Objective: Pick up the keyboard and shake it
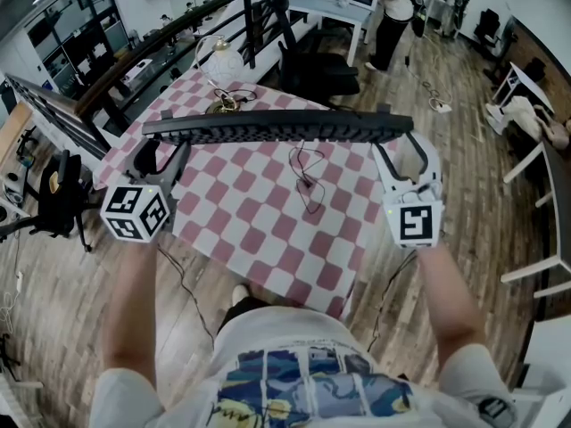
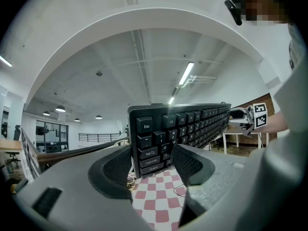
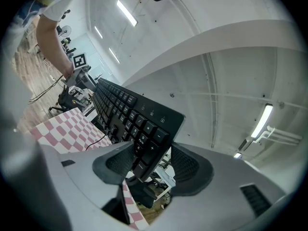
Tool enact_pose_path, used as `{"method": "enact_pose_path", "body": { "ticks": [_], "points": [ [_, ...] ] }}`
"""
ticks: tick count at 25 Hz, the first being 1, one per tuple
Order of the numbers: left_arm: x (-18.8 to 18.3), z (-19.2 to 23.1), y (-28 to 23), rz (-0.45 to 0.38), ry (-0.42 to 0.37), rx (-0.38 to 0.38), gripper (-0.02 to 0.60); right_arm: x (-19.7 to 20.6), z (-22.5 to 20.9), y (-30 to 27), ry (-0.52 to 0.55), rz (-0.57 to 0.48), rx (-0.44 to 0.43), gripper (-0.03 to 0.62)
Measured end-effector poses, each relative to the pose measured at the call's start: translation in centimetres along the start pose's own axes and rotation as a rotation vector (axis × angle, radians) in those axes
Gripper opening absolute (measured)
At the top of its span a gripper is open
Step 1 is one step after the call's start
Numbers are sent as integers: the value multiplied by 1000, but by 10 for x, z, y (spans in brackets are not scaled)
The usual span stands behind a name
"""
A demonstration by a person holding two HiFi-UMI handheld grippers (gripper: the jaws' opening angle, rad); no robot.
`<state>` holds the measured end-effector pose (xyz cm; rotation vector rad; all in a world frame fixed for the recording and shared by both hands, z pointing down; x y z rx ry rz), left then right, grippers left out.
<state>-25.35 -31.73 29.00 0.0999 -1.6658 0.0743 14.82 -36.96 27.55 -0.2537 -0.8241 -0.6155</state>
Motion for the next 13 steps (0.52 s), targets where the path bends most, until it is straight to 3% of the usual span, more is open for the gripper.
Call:
{"method": "enact_pose_path", "body": {
  "ticks": [13],
  "points": [
    [-4, -8, -3, 13, 0, 7, 264, 4, -6, 4, -13, 16, -3, 238]
  ]
}}
Point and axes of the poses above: the fingertips, and each gripper's own axes: y backward along the fingers, z to its left, x out of its underside, the point moved 2 cm from there along y, backward along the fingers, and after that the axes turned 8 degrees about -x, right-handed, at the moved point
